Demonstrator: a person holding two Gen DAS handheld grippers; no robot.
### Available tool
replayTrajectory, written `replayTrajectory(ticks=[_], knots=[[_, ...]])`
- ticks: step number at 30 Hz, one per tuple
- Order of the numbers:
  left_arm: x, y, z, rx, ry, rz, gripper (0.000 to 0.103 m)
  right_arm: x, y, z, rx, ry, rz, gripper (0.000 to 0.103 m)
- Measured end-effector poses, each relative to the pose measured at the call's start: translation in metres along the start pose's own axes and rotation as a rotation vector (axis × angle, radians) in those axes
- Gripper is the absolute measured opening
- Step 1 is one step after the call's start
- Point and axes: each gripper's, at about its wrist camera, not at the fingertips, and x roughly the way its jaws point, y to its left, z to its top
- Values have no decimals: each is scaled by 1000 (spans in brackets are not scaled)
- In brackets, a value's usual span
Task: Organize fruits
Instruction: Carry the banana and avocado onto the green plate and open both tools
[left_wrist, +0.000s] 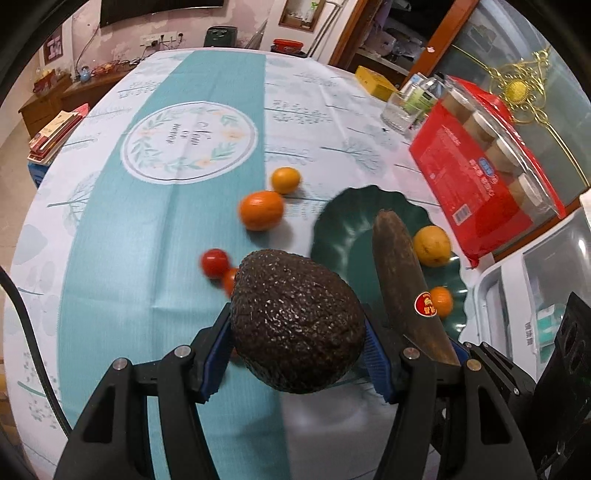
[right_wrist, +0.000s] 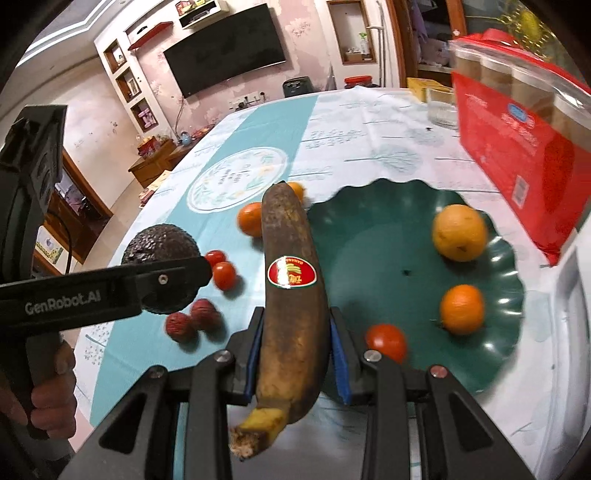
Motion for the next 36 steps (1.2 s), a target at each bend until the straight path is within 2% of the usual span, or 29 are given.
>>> replayTrajectory(ticks=[7, 14, 22, 31, 36], knots=[[18, -38, -3, 10, 19, -15, 62, -9, -42, -1, 17, 1, -25, 32], [43, -63, -6, 28, 59, -18, 62, -3, -67, -5, 36, 29, -26, 32], [69, -63, -8, 13, 112, -2, 62, 13, -73, -8, 25, 99, 11, 33], [75, -62, -7, 13, 113, -10, 62, 18, -77, -6, 22, 105, 1, 35], [61, -67, -6, 30, 72, -27, 69, 12, -80, -5, 47, 103, -27, 37]])
